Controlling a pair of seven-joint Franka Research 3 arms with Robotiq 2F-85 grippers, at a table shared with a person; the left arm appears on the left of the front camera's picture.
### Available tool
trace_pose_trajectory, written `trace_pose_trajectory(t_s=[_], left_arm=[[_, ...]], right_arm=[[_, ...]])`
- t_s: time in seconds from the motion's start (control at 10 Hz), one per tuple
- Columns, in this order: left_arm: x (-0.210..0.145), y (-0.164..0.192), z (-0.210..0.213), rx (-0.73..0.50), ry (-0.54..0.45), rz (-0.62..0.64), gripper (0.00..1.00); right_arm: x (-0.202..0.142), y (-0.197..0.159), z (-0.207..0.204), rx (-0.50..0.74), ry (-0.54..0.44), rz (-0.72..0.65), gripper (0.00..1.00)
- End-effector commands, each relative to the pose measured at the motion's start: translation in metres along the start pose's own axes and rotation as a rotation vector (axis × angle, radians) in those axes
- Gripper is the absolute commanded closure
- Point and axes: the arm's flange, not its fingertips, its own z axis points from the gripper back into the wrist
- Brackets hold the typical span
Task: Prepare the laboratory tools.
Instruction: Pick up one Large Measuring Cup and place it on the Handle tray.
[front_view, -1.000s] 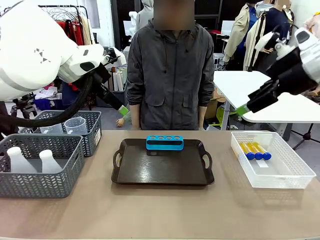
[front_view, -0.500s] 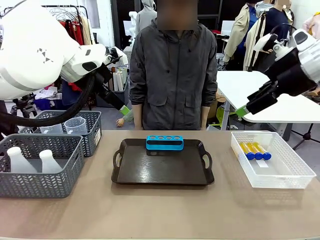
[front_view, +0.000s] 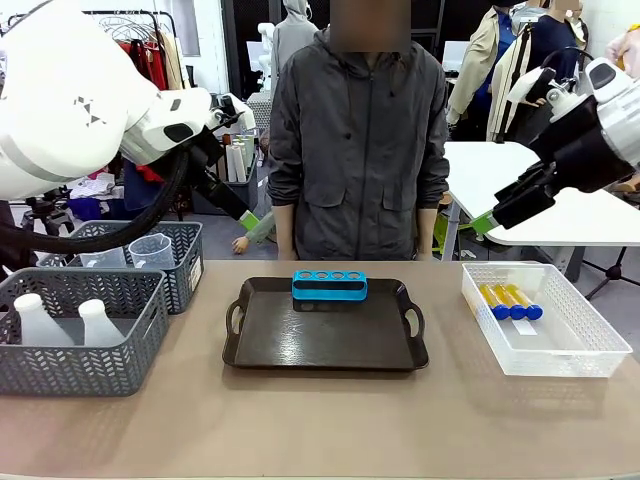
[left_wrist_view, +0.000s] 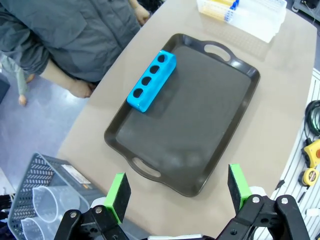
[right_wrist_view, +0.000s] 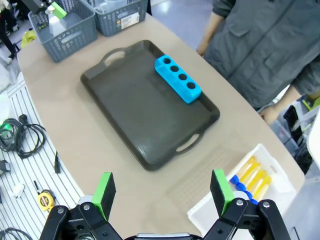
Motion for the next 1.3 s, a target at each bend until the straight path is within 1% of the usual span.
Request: trace_pose_trajectory(t_s=[0.0, 0.4, 0.5, 0.7, 0.8, 0.9, 1.2], left_arm=[[0.000, 0.000, 0.000, 0.000, 0.000, 0.000, 0.00], [0.000, 0.025, 0.004, -0.138, -0.117, 0.020, 0.00], [-0.002, 0.030, 0.005, -0.159, -0.135, 0.016, 0.00], [-0.004, 0.035, 0.006, -0.160, -0.142, 0.014, 0.00], [-0.005, 0.034, 0.004, -0.163, -0.142, 0.017, 0.00], [-0.003, 0.027, 0.007, -0.131, -0.132, 0.032, 0.00], [-0.003, 0.027, 0.007, -0.131, -0.132, 0.032, 0.00]], right_arm=[[0.008, -0.009, -0.003, 0.052, -0.005, 0.007, 0.00], [0.025, -0.056, -0.014, 0.179, -0.023, 0.057, 0.00], [0.025, -0.067, -0.017, 0.170, -0.029, 0.062, 0.00], [0.026, -0.081, -0.020, 0.168, -0.054, 0.052, 0.00], [0.022, -0.062, -0.016, 0.139, -0.022, 0.045, 0.00], [0.022, -0.062, -0.016, 0.139, -0.022, 0.045, 0.00], [0.022, -0.062, -0.016, 0.139, -0.022, 0.045, 0.00]])
